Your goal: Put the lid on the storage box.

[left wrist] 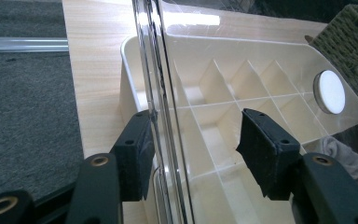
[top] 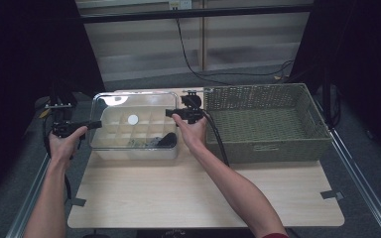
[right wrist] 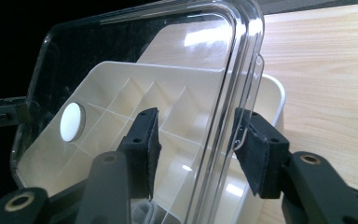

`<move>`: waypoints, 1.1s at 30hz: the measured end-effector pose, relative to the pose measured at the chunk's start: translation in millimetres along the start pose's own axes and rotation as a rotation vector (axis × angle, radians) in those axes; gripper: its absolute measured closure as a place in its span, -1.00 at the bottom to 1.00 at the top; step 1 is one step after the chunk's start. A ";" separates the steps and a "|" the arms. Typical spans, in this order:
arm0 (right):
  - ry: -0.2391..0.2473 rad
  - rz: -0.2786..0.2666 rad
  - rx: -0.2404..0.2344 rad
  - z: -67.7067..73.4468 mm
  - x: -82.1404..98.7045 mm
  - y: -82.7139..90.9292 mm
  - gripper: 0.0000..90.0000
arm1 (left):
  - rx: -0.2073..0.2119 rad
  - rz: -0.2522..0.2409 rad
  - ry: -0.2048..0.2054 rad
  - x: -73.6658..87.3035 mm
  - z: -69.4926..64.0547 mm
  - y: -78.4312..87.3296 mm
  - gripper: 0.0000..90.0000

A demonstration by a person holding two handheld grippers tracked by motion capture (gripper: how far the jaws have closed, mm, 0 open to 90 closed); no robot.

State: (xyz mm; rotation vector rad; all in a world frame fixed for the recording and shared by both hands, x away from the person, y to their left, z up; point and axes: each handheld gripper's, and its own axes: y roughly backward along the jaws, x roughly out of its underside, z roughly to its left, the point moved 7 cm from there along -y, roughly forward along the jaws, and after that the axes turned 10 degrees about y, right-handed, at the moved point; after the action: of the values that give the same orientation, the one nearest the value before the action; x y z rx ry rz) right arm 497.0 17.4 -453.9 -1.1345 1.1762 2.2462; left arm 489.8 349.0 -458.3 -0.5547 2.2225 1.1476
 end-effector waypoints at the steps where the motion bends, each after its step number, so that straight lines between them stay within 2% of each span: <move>1: -0.004 0.000 0.001 -0.5 0.4 -0.7 0.13 | 0.005 0.001 0.002 0.5 0.8 -0.6 0.01; 2: -0.007 0.001 0.004 -0.6 1.0 -1.2 0.13 | 0.004 -0.005 0.011 0.5 1.2 -2.0 0.01; 14: -0.011 0.011 0.010 -3.6 7.3 -7.0 0.07 | 0.005 0.023 0.008 1.3 4.9 -7.3 -0.01; 19: -0.013 0.037 0.013 -6.9 10.6 -11.0 0.04 | 0.006 0.028 0.018 2.7 7.1 -12.4 -0.03; 33: -0.003 0.076 0.073 -10.4 21.7 -17.4 -0.07 | 0.005 0.058 0.026 8.2 12.1 -19.9 -0.09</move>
State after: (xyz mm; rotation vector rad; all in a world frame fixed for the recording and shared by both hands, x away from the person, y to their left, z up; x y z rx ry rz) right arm 499.6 18.2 -483.5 -1.0748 1.3095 2.2408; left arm 499.0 347.4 -481.1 -0.5087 2.2770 1.1702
